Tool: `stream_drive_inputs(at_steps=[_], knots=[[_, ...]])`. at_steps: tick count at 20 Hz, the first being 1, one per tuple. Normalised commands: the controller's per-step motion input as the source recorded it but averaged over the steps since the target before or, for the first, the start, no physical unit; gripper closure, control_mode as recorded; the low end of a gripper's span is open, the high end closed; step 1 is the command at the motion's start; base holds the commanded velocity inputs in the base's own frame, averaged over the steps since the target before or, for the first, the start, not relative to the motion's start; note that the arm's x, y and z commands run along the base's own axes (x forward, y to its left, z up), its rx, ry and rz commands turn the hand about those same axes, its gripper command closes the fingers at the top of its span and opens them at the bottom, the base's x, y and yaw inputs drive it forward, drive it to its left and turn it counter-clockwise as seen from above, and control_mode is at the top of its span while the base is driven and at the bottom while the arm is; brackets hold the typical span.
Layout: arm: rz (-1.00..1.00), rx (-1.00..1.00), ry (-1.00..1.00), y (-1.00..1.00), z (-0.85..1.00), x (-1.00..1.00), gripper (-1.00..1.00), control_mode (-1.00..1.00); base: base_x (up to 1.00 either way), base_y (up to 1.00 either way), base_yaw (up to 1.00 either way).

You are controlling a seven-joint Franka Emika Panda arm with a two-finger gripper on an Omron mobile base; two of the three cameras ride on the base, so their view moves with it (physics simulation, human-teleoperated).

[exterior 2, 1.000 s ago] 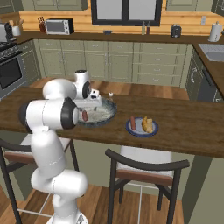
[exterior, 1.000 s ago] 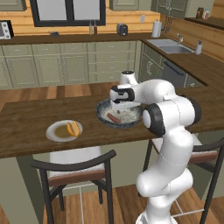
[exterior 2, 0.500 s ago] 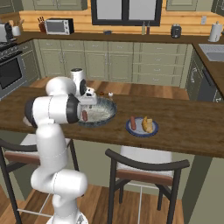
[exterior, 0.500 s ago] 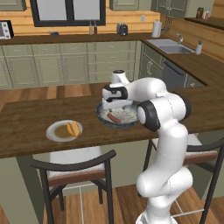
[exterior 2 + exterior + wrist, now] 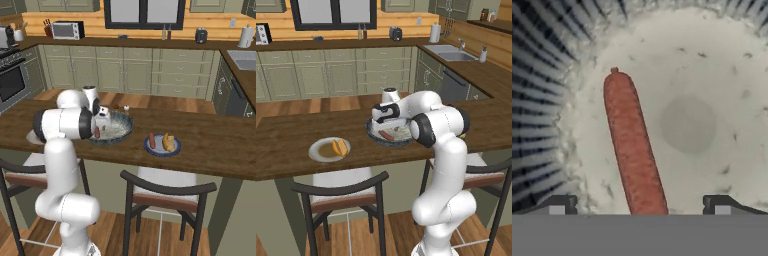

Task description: Place one bun and one sausage from the bowl on each plate.

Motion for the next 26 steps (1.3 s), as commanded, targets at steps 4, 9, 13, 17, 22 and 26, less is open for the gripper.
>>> stream_drive_inputs(at_steps=[4,9,13,17,22,26], knots=[[0.02,0.00,0.00,0.00,-0.39,0.08,-1.00,-1.00,0.00,0.00,0.00],[0.02,0.00,0.00,0.00,-0.21,0.08,-1.00,-1.00,0.00,0.00,0.00],[0.00,0.00,0.00,0.00,-0.15,0.04,-1.00,-1.00,0.00,0.00,0.00],[0.00,0.00,0.01,0.00,-0.24,0.00,-1.00,-1.00,0.00,0.00,0.00],[0.00,0.00,0.03,0.06,-0.03,0.00,-1.00,-1.00,0.00,0.00,0.00],[0.00,0.00,0.00,0.00,0.00,0.00,1.00,-1.00,0.00,0.00,0.00]])
